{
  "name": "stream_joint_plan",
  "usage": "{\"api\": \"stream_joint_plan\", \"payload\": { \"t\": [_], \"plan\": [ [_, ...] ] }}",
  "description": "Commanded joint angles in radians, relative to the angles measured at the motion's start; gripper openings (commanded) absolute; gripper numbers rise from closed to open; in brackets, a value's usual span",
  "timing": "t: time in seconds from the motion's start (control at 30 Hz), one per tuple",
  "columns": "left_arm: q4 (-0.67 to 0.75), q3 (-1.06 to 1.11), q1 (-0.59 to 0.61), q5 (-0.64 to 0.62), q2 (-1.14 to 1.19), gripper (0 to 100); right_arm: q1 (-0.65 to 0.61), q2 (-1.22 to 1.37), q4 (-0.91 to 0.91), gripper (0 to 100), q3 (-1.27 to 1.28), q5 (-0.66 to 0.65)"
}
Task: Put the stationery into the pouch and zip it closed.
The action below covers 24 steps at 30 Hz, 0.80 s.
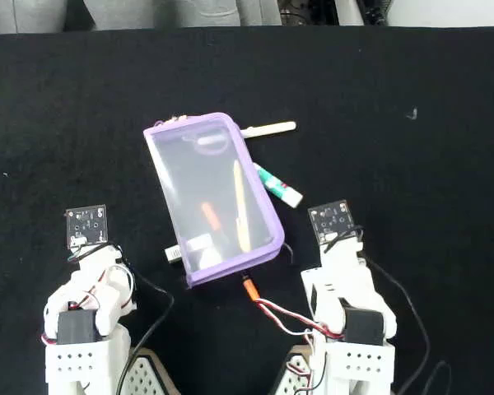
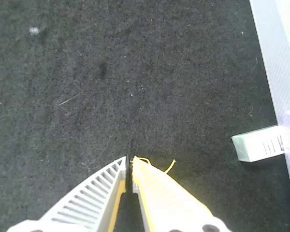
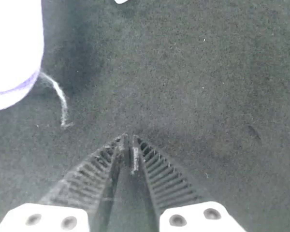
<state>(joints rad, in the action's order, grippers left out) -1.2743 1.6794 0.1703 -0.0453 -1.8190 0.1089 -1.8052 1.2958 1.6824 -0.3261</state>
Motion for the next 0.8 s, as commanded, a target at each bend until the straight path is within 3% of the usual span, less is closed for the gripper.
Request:
{"api": "stream_joint_plan", "payload": {
  "t": [0.0, 0.77],
  "plan": [
    [-0.003, 0.018, -0.005, 0.009, -0.005, 3, -0.009, -0.079, 0.006, 1.1, 0.002, -0.009],
    [-0.003, 0.018, -0.002, 0.009, -0.005, 3, -0.028, -0.081, -0.026, 1.1, 0.001, -0.009]
  ]
}}
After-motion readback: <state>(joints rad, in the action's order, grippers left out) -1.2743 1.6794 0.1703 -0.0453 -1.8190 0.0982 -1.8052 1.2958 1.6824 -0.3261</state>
